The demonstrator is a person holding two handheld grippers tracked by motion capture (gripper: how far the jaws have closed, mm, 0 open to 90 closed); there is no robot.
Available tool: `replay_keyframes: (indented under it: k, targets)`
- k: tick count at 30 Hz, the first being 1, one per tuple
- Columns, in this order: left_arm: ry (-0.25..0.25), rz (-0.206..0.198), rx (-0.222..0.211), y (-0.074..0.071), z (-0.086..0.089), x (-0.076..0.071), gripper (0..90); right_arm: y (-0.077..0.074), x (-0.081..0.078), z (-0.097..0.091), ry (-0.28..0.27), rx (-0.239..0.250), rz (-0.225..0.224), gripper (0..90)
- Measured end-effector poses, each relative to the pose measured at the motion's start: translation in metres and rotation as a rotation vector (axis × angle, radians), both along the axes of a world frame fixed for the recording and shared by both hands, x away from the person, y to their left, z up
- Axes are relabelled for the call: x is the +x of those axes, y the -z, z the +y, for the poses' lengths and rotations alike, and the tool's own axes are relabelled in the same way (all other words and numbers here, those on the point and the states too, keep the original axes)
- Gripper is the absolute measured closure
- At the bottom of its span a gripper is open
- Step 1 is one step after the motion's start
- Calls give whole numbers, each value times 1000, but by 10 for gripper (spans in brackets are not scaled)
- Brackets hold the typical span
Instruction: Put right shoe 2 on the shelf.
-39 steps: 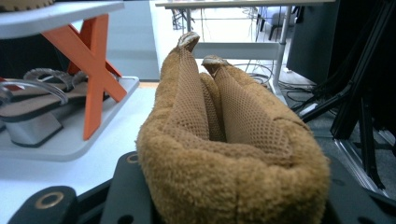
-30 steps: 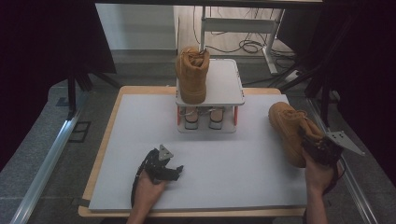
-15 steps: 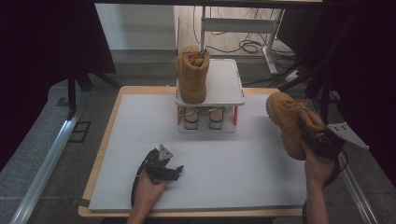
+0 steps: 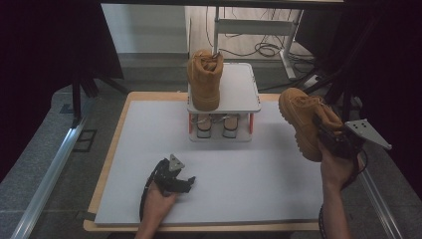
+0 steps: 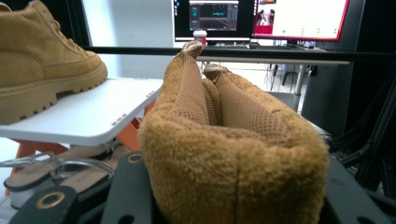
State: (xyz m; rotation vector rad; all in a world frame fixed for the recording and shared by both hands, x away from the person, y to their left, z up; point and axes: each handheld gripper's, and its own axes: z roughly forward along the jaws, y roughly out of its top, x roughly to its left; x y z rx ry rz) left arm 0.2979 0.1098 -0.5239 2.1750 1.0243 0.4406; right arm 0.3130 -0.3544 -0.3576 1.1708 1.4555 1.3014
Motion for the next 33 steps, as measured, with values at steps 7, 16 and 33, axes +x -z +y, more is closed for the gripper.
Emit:
replay_keyframes:
  k: [7, 16, 33]
  targets:
    - [2, 1, 3, 0, 0, 0, 146, -12, 5, 9, -11, -15, -17, 561]
    - [2, 0, 4, 0, 0, 0, 146, -24, 13, 22, -28, -35, -25, 562]
    - [4, -4, 7, 0, 0, 0, 146, -50, 29, 49, -76, -57, -68, 561]
